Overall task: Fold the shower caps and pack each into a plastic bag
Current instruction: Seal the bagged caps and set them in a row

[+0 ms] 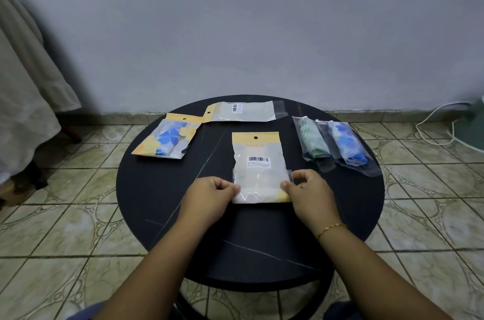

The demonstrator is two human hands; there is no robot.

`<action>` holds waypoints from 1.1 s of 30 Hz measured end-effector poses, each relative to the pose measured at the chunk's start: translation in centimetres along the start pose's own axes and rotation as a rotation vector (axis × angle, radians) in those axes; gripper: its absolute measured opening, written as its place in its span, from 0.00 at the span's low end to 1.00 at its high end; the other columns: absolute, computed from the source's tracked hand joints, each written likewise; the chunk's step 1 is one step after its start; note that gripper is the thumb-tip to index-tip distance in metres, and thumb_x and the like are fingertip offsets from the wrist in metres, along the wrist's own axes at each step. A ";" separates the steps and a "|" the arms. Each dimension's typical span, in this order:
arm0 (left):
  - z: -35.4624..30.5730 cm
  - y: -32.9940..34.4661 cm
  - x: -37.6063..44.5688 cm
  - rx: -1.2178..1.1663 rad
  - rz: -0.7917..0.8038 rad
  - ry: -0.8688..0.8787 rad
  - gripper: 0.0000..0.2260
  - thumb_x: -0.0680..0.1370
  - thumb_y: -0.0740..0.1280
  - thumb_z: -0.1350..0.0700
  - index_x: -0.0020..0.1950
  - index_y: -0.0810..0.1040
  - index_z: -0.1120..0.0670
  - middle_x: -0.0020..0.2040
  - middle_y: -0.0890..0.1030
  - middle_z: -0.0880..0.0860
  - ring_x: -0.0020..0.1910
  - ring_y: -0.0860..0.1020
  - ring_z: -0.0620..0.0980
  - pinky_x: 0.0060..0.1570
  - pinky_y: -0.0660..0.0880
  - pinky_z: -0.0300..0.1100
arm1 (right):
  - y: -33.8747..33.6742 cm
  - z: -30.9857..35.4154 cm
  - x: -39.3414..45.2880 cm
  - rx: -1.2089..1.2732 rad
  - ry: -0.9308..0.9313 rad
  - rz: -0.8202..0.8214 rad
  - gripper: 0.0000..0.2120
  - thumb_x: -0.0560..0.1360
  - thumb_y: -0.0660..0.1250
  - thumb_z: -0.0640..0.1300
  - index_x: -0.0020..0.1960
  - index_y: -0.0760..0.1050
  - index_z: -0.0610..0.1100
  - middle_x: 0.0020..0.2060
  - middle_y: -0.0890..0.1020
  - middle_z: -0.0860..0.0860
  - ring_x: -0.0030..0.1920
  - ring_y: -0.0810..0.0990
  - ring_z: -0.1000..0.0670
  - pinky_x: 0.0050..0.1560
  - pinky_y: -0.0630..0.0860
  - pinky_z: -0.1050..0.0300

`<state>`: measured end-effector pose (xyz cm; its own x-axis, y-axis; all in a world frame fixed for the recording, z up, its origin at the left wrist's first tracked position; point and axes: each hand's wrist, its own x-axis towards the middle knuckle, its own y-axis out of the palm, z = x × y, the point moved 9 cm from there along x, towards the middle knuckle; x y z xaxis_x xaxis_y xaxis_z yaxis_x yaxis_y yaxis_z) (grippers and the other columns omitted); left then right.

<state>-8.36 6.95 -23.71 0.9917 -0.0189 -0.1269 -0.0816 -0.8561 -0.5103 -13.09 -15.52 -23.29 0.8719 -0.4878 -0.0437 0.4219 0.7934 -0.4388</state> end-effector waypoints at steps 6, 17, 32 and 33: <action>-2.3 -0.9 -1.3 0.290 -0.186 0.214 0.16 0.75 0.67 0.48 0.63 0.73 0.46 0.53 0.76 0.43 0.51 0.76 0.44 0.52 0.72 0.42 | 0.2 -0.1 0.0 -0.009 0.034 0.022 0.18 0.74 0.69 0.44 0.62 0.72 0.44 0.51 0.80 0.44 0.50 0.78 0.47 0.44 0.69 0.59; -4.1 7.0 -3.6 0.740 0.151 0.713 0.35 0.72 0.42 0.40 0.78 0.49 0.49 0.78 0.46 0.45 0.75 0.42 0.41 0.73 0.41 0.37 | 0.2 0.0 -0.1 0.012 0.036 0.035 0.24 0.74 0.69 0.44 0.67 0.66 0.47 0.47 0.79 0.46 0.46 0.77 0.49 0.38 0.70 0.60; -3.5 7.9 -3.6 0.763 0.232 0.666 0.27 0.79 0.42 0.45 0.77 0.40 0.48 0.78 0.42 0.45 0.74 0.38 0.40 0.73 0.36 0.38 | 5.9 1.9 -3.3 -0.787 -0.499 0.297 0.37 0.71 0.28 0.61 0.77 0.43 0.49 0.77 0.50 0.56 0.75 0.45 0.60 0.73 0.33 0.53; -3.5 7.9 -3.7 0.784 0.237 0.662 0.26 0.81 0.43 0.46 0.77 0.39 0.48 0.78 0.42 0.45 0.74 0.37 0.41 0.73 0.35 0.39 | 5.9 1.9 -3.3 -0.790 -0.479 0.307 0.33 0.75 0.32 0.60 0.77 0.43 0.49 0.77 0.49 0.56 0.75 0.44 0.60 0.73 0.33 0.53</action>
<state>-12.28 -1.54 -24.32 0.7790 -0.6227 0.0736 -0.0877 -0.2244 -0.9705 -13.01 -8.57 -24.06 0.9986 0.0385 0.0364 0.0230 0.3027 -0.9528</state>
